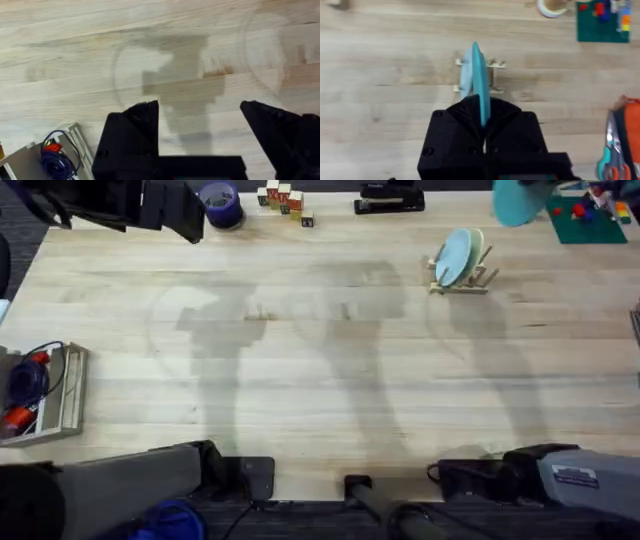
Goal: Pick up the plates from the table one by one and place each into a slot on the dish rack.
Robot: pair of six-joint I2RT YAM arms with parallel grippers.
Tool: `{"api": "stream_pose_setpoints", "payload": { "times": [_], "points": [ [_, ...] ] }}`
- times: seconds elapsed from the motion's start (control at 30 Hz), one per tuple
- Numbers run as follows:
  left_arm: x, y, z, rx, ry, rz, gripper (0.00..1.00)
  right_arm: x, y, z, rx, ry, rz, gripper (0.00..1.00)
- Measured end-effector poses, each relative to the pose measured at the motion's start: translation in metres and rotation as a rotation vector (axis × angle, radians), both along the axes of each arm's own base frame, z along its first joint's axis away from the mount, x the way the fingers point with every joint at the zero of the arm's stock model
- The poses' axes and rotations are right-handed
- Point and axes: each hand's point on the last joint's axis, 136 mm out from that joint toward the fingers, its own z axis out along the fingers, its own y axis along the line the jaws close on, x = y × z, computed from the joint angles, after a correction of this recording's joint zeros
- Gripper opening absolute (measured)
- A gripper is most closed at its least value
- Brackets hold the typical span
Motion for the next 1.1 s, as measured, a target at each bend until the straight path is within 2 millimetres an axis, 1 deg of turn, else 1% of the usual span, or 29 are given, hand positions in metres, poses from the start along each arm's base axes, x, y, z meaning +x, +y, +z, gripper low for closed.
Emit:
{"api": "stream_pose_setpoints", "payload": {
  "times": [0.13,0.3,0.47,1.1],
  "points": [
    [0.000,0.000,0.000,0.000,0.000,0.000,0.995,0.000,-0.022,0.003,-0.025,-0.005,-0.063,0.030],
    [0.000,0.000,0.000,0.000,0.000,0.000,0.995,-0.007,-0.044,-0.002,-0.042,0.029,-0.126,0.030],
    [0.000,0.000,0.000,0.000,0.000,0.000,0.995,-0.009,-0.058,-0.002,-0.046,0.035,-0.167,0.030],
    [0.000,0.000,0.000,0.000,0.000,0.000,0.996,-0.010,-0.061,-0.002,-0.047,0.035,-0.171,0.031]
  ]
}}
